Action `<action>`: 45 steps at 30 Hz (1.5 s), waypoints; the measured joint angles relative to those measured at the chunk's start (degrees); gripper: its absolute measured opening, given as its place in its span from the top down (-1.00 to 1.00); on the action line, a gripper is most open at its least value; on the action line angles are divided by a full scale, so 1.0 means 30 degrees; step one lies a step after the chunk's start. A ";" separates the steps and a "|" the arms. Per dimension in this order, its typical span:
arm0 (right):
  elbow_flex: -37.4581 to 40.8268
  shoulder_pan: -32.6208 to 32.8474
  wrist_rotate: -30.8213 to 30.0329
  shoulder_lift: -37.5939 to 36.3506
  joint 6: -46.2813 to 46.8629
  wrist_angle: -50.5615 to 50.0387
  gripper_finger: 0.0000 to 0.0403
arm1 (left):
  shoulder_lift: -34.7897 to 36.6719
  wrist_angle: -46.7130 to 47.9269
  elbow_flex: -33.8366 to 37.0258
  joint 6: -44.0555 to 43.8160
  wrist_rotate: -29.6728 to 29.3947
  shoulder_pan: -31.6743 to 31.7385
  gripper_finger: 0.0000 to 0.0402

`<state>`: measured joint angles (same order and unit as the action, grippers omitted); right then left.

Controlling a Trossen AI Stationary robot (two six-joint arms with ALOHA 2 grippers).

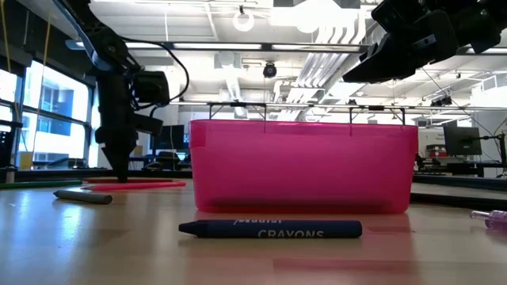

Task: Sort crayons/erasers/pens/pencils in bins
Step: Put the red pencil into the transparent bin

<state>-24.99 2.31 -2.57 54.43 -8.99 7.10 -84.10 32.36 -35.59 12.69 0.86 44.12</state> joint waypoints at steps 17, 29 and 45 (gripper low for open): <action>0.0000 0.0000 0.0000 0.0000 0.0007 0.0006 1.00 | 0.3246 0.1363 -0.1569 0.0488 0.0747 -0.0061 0.99; 0.0000 -0.0001 0.0000 0.0000 0.0000 0.0006 1.00 | 0.5458 -0.2129 -0.1909 -0.2313 0.3017 -0.2699 1.00; 0.0000 0.0000 0.0000 0.0000 0.0000 0.0014 1.00 | 0.0290 -0.8763 -0.4727 -0.5511 0.3485 -0.5652 1.00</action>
<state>-24.99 2.31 -2.57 54.43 -8.99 7.14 -83.23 6.07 -49.78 -3.84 11.32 27.16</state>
